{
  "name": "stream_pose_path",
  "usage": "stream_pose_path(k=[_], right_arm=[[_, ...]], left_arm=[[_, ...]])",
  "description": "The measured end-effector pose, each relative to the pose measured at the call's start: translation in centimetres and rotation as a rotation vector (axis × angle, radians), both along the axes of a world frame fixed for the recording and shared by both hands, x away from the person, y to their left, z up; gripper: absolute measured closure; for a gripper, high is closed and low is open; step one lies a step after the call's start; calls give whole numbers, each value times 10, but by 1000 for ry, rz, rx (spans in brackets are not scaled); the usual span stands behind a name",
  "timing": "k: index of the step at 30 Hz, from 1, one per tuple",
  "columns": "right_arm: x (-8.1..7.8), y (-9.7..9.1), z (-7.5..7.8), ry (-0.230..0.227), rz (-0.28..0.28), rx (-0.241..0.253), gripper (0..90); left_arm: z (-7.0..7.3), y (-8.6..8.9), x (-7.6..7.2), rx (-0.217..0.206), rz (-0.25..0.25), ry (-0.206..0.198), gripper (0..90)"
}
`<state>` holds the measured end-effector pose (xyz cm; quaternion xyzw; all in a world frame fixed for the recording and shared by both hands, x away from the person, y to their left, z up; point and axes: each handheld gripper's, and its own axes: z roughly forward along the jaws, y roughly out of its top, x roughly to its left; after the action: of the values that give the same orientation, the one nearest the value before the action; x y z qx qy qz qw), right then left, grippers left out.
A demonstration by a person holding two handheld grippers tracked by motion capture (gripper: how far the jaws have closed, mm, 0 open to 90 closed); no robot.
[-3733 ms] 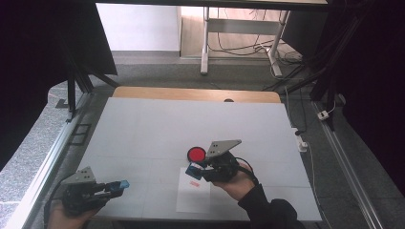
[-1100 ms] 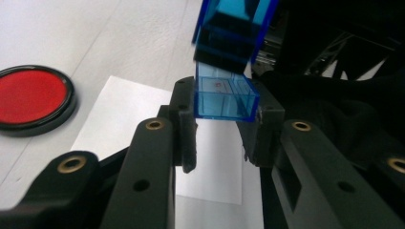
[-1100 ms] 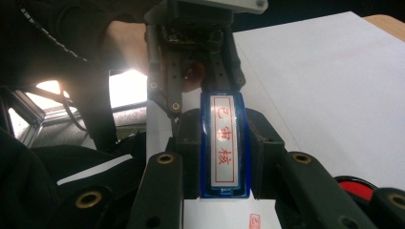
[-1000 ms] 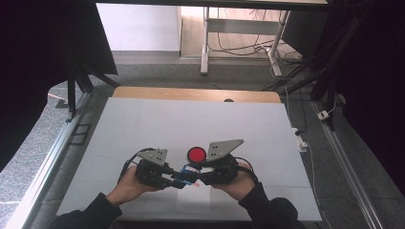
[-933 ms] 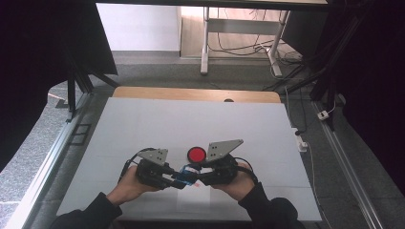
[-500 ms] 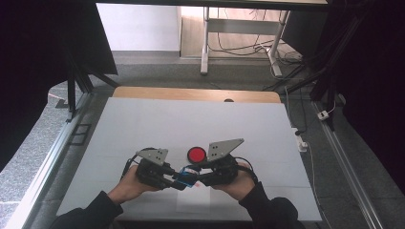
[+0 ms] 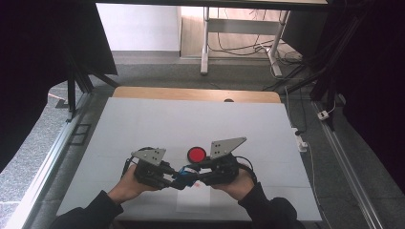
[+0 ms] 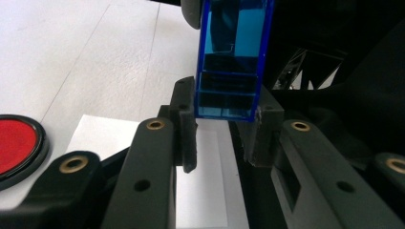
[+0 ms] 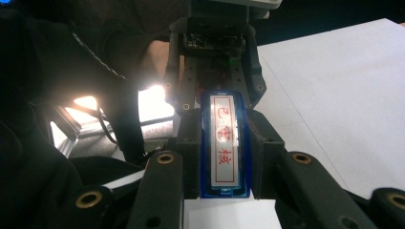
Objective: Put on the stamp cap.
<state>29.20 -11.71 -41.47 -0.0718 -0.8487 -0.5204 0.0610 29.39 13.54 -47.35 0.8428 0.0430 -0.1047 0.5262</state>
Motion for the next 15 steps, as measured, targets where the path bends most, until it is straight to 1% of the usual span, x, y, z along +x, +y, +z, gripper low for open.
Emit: stream_pose_path(k=[3, 7, 9, 11, 15], right_arm=[[-1, 1, 0, -16, -7, -14, 712], [-2, 2, 0, -35, -11, -36, 712], [-2, 1, 0, -45, -18, -45, 712], [-2, 1, 1, -43, -25, -41, 712], [-2, 0, 0, -53, -36, -45, 712]], left_arm=[[0, -1, 0, 17, 13, 15, 687], [-1, -2, -1, 39, 29, 12, 665], [-1, -3, -1, 51, 41, 15, 626], [-1, -3, -2, 63, 53, 14, 605], [1, -1, -5, 87, 92, 11, 554]])
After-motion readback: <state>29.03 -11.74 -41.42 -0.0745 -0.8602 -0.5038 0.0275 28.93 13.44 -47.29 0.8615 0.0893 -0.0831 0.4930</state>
